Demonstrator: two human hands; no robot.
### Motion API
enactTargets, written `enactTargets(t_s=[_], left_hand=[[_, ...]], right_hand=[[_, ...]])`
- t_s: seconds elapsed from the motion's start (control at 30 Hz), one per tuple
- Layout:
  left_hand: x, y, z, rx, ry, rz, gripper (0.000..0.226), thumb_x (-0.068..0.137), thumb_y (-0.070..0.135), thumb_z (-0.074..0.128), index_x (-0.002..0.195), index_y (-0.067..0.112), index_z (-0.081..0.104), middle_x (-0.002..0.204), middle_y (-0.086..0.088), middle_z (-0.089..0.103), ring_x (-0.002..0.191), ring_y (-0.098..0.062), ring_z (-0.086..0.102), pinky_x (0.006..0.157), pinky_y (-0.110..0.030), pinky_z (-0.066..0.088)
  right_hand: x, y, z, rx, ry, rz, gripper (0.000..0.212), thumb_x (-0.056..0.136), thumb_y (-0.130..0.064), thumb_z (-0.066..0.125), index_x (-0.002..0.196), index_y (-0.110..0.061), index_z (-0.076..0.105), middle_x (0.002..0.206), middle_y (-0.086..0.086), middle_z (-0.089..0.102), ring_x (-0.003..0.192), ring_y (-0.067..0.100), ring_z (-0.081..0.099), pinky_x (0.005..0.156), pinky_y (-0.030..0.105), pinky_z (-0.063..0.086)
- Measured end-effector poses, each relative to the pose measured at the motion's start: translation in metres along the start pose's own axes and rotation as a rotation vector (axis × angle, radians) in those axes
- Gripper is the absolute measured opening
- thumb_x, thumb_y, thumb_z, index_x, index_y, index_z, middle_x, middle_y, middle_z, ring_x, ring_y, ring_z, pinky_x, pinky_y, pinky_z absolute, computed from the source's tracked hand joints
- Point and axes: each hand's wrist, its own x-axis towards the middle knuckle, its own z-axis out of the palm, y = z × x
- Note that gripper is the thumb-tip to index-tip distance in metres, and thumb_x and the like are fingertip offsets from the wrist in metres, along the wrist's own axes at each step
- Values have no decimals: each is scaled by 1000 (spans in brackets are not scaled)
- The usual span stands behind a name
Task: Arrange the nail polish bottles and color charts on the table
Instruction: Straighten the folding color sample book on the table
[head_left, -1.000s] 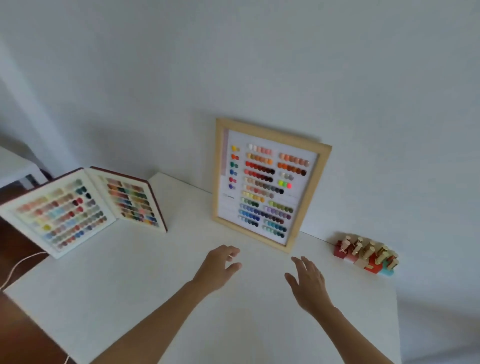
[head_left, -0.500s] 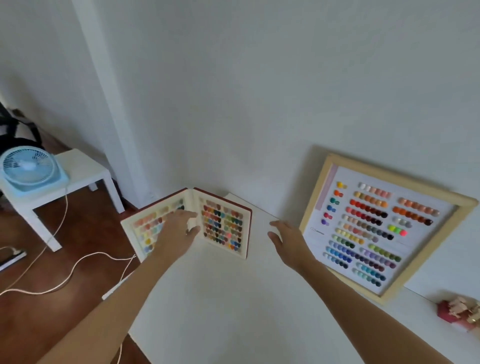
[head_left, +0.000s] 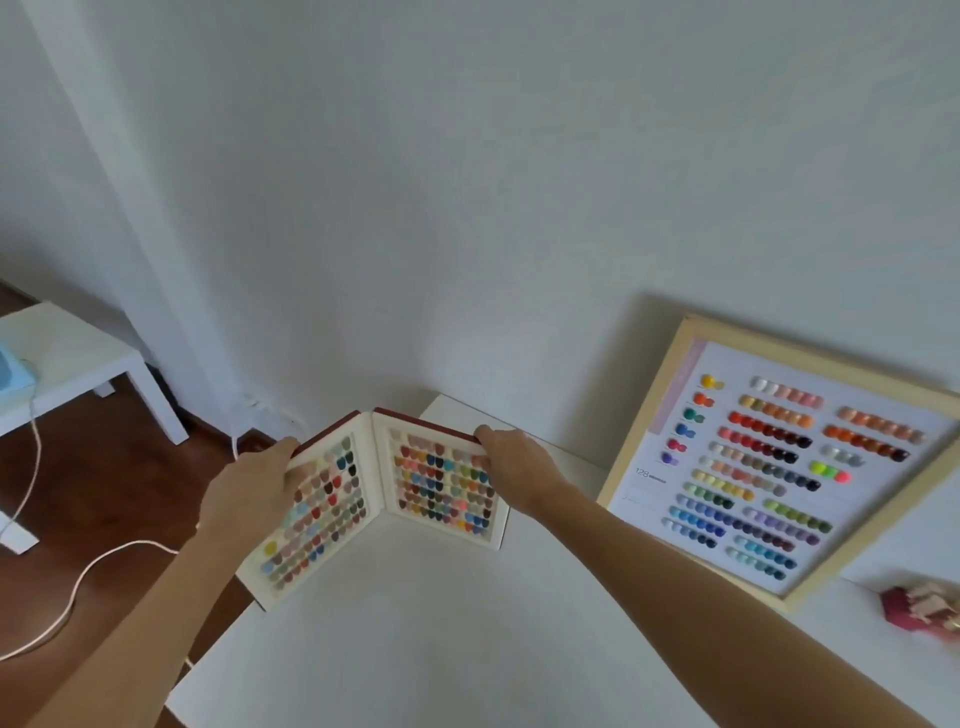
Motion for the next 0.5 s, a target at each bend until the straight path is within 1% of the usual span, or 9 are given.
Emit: enactTargets(t_s=[0.1,0.2,0.3,0.4,0.47,0.5], left_hand=[[17,-1,1,-3,9,59,22,92,37,52,101,17,54,65,-1,62,55,-24,61,56,-36,55],[41,10,3,-13,25,109,24,92,42,51,99,19,56,64,3,61,49,-17,54,53,-32,51],[70,33,4,-46,29,147,20,92,39,53,96,20,56,65,3,62,54,-19,58,56,-30,48],[98,60,7,-110,34,161,16,91,33,57,95,18,58,73,-2,68,61,-23,62,60,-31,46],[114,78,9,-125,9,166,15,92,31,56,95,16,58,77,-3,69,65,-24,63,60,-31,47],[121,86,12,-130,-5,168,14,92,30,56,95,17,57,78,-2,68,64,-21,63,58,-30,47]], right_hand=[[15,14,-5,-33,-20,12,21,91,-16,57,111,-13,49,99,8,67,77,20,64,61,27,51],[29,35,-19,-61,-13,49,20,90,-10,56,109,-13,51,96,9,68,75,22,64,58,28,50],[42,56,-38,-64,14,93,16,91,-11,55,107,-13,52,95,11,68,73,24,64,58,31,52],[55,77,-55,-85,32,141,14,93,-12,54,106,-11,52,97,13,68,77,29,66,63,36,57],[63,90,-65,-115,43,162,14,93,-13,55,107,-10,52,98,14,68,77,29,67,63,35,56],[67,97,-68,-137,50,175,15,93,-13,56,107,-10,53,98,14,68,77,29,67,62,34,55]])
